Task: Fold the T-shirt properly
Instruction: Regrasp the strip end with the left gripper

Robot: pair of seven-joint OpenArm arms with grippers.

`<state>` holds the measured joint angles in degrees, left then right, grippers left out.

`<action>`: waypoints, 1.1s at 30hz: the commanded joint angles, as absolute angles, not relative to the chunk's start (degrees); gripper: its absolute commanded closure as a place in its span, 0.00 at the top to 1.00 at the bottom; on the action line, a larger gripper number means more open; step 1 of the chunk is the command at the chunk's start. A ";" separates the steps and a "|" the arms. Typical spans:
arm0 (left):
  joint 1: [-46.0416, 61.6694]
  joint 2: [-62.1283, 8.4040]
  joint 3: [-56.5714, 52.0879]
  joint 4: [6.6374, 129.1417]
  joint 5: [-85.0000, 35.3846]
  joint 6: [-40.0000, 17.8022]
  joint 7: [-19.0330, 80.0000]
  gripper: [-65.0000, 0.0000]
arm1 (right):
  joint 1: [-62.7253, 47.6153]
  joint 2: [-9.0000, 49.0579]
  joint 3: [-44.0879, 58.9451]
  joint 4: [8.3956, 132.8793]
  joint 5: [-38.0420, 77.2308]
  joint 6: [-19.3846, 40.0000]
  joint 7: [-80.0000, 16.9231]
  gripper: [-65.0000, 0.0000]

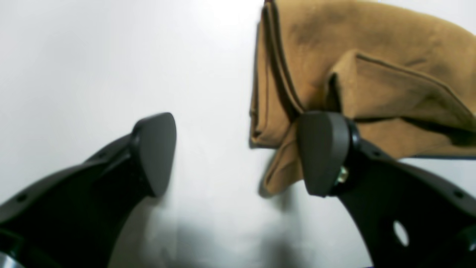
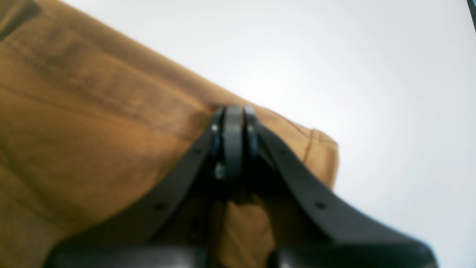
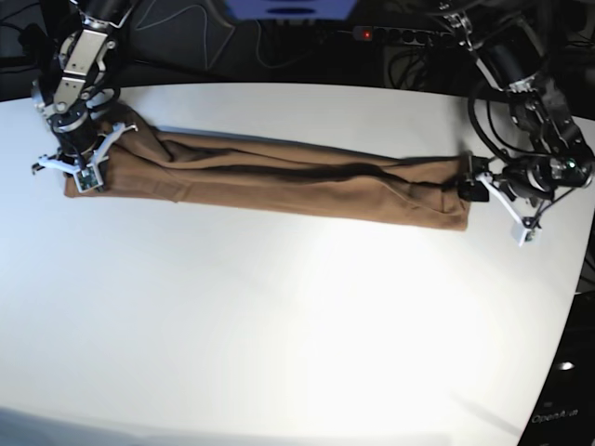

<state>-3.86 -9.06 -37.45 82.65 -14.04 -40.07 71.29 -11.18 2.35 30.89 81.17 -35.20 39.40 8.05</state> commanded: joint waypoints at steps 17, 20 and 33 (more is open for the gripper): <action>-7.69 -9.54 -37.41 73.36 -16.92 -40.00 69.05 0.76 | -11.82 2.68 29.49 81.45 -36.79 40.00 5.93 0.01; -7.69 -9.54 -37.41 71.08 -16.92 -40.00 67.74 0.76 | -11.82 2.77 29.49 81.45 -36.79 40.00 5.93 0.01; -7.69 -9.27 -37.23 69.67 -16.92 -40.00 68.44 0.20 | -11.65 2.77 29.49 81.54 -36.79 40.00 5.93 0.01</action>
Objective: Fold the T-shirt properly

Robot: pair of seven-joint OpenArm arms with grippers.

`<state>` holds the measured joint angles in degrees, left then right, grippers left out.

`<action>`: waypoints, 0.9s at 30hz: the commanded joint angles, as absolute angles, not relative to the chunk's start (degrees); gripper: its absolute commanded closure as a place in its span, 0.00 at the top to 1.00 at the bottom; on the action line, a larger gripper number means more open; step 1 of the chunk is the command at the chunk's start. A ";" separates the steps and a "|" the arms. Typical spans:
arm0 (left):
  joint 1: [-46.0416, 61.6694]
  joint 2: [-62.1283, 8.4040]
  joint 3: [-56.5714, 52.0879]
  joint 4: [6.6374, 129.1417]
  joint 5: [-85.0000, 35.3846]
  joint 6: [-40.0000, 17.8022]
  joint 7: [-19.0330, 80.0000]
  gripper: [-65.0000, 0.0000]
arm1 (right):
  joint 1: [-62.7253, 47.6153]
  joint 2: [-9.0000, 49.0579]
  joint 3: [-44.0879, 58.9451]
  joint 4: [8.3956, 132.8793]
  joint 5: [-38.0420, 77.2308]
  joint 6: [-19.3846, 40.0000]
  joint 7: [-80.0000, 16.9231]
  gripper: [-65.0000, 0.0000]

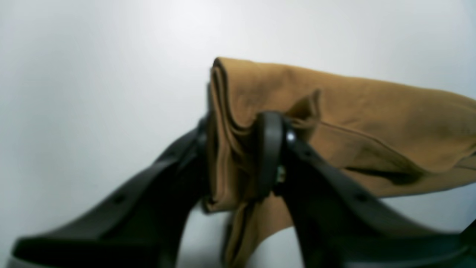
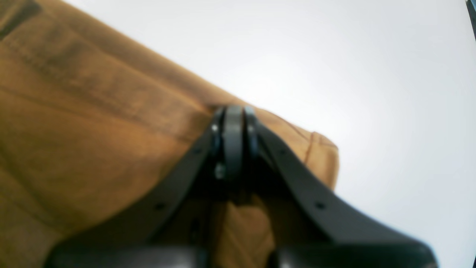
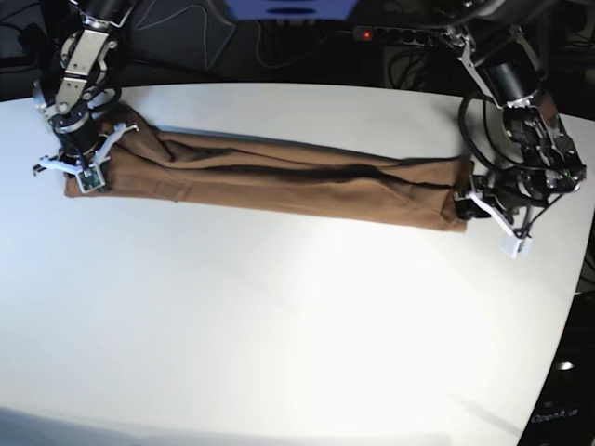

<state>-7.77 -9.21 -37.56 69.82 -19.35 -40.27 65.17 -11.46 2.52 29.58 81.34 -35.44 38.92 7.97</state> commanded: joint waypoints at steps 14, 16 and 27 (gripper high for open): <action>-10.07 -7.78 -33.89 70.46 -17.63 -40.00 70.73 0.06 | -11.65 2.68 29.49 81.36 -36.79 40.00 5.93 0.01; -10.15 -7.08 -33.89 71.78 -17.63 -40.00 71.43 0.06 | -11.65 2.68 29.49 81.36 -36.79 40.00 5.93 0.01; -9.63 -4.35 -30.90 89.36 -17.01 -40.00 78.29 0.06 | -11.30 2.59 29.49 81.54 -36.79 40.00 5.93 0.01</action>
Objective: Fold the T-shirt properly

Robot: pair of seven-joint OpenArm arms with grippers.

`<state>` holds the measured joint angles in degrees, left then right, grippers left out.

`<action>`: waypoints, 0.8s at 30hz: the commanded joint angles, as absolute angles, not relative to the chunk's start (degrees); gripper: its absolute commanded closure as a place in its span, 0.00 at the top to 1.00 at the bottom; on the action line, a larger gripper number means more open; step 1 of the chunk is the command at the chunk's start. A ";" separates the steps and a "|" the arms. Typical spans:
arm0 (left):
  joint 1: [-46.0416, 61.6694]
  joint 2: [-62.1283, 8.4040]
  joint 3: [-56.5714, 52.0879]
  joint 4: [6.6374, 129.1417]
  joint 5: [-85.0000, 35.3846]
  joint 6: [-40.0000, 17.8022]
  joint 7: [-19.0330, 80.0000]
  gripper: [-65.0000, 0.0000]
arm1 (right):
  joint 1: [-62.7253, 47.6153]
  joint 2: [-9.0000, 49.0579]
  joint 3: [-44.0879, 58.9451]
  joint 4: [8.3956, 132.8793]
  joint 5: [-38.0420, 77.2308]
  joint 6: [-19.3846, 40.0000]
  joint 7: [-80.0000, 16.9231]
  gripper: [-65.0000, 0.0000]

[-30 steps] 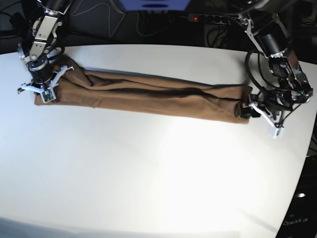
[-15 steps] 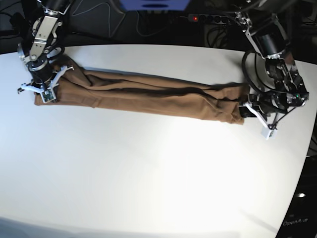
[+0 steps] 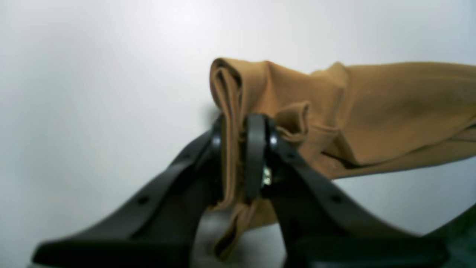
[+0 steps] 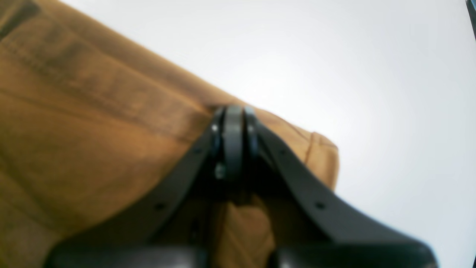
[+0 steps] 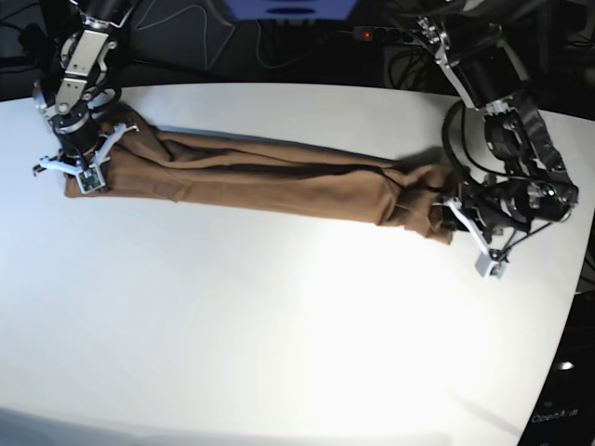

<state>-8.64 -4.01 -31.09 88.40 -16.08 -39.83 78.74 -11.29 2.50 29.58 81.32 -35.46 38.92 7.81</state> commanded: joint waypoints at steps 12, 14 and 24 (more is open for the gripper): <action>-9.98 1.01 -21.49 92.26 -17.01 -40.00 78.55 0.06 | -11.30 2.51 29.49 81.54 -37.23 40.00 5.93 0.01; -10.07 2.15 -20.18 92.09 -17.01 -40.00 78.46 0.06 | -11.30 2.51 29.49 81.45 -38.46 40.00 5.93 0.01; -8.92 8.22 -18.68 92.44 -13.76 -40.00 78.90 0.06 | -11.21 2.42 29.49 81.45 -38.55 40.00 5.93 0.01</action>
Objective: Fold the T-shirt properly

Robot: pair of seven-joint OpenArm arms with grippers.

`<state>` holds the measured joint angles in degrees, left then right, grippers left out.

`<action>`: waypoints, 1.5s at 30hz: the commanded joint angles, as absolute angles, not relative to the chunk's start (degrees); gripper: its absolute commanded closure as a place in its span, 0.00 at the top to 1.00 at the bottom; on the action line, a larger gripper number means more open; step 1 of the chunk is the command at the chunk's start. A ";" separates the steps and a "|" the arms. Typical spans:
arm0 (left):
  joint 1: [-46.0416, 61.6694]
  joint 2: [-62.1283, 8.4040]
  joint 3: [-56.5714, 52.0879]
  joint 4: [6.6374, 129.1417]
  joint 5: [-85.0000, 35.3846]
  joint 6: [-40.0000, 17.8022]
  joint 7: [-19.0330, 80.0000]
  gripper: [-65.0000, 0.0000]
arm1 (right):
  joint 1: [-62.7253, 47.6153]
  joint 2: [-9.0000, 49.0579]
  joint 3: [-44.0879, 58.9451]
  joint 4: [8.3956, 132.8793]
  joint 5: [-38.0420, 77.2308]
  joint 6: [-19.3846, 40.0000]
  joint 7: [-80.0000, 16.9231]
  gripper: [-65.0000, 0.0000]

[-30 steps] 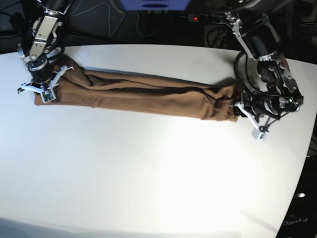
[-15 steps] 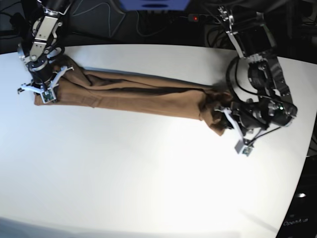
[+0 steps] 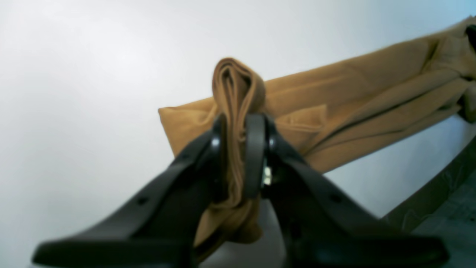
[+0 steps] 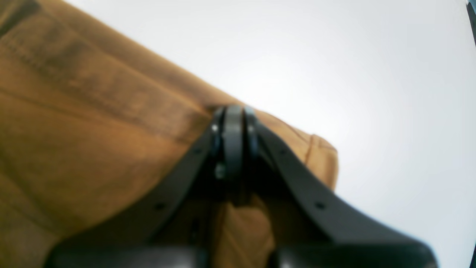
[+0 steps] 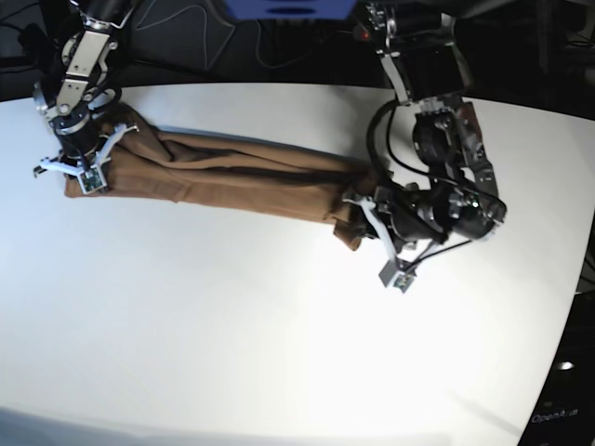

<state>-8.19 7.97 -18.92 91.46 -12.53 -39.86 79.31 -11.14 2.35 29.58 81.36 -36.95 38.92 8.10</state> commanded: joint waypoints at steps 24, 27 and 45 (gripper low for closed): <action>-12.09 9.00 -14.29 85.76 -22.99 -40.00 72.31 0.06 | -11.30 2.42 27.47 81.45 -38.90 40.00 5.85 0.01; -12.09 9.00 -10.33 86.02 -25.54 -40.00 72.31 0.06 | -11.30 2.42 27.12 81.45 -38.90 40.00 5.85 0.01; -8.66 9.00 -1.98 92.88 -37.49 -34.07 70.90 0.06 | -11.47 2.42 27.12 81.45 -38.90 40.00 5.85 0.01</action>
